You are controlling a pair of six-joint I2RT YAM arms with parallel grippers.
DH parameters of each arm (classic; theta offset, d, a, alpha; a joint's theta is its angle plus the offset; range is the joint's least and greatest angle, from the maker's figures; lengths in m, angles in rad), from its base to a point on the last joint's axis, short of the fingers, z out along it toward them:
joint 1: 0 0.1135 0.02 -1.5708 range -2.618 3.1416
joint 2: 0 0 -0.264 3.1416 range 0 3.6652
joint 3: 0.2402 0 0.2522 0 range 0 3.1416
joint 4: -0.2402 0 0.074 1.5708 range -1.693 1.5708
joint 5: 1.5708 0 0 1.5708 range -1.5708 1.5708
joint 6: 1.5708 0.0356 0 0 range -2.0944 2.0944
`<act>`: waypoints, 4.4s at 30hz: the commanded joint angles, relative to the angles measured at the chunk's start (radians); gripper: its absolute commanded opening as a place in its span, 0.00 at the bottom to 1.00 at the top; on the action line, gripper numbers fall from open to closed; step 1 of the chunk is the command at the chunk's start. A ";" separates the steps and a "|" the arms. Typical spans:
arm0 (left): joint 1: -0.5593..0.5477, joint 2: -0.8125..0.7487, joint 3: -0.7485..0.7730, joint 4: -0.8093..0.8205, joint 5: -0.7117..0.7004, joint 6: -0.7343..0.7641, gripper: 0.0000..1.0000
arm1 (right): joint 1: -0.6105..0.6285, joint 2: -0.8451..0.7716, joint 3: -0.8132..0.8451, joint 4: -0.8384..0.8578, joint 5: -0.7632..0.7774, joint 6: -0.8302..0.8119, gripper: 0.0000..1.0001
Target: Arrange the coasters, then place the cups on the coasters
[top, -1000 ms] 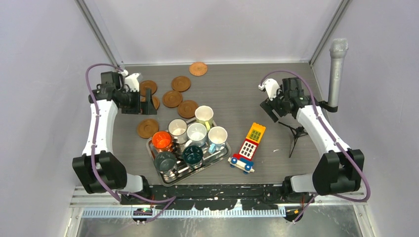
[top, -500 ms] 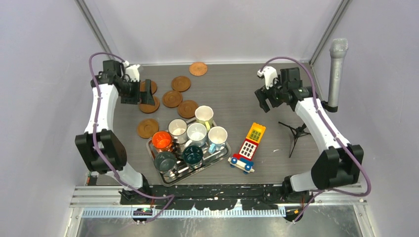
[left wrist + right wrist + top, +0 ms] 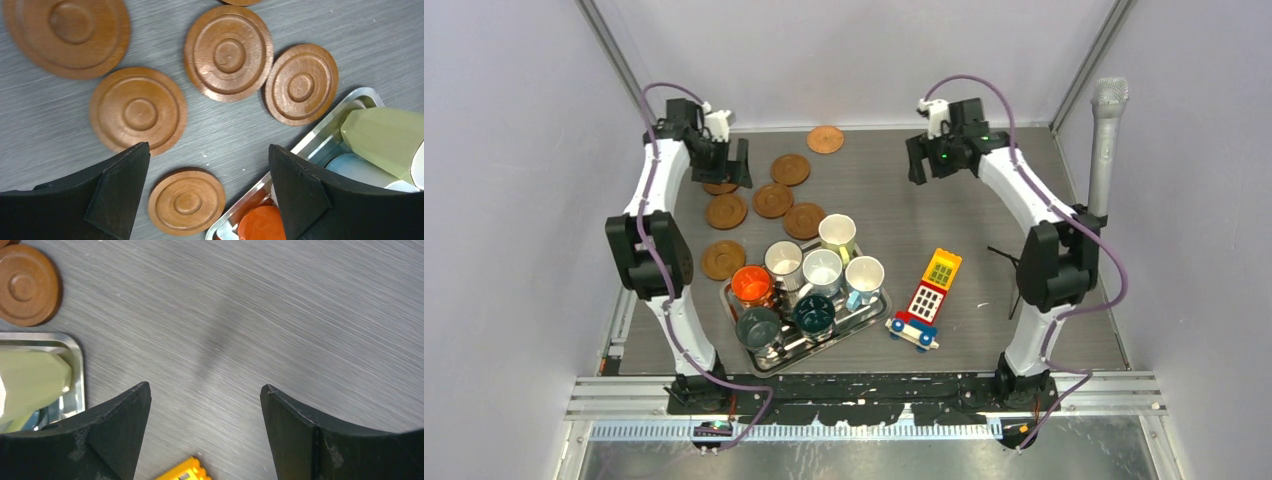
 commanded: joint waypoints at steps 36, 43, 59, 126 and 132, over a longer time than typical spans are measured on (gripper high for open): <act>0.021 -0.131 -0.157 0.042 -0.105 -0.007 0.92 | 0.432 0.776 0.752 -0.012 0.043 -0.085 0.72; 0.034 -0.126 -0.157 0.039 -0.103 -0.002 0.91 | 0.404 0.762 0.720 -0.040 0.155 -0.104 0.63; 0.032 -0.029 -0.048 0.005 -0.086 -0.024 0.92 | 0.111 0.614 0.460 -0.111 0.350 -0.161 0.57; -0.428 0.630 0.626 0.089 0.011 -0.334 0.43 | 0.042 0.318 0.347 -0.155 0.080 0.016 0.65; -0.328 0.467 0.523 0.057 0.044 -0.293 0.69 | 0.144 0.420 0.456 -0.131 0.071 0.034 0.68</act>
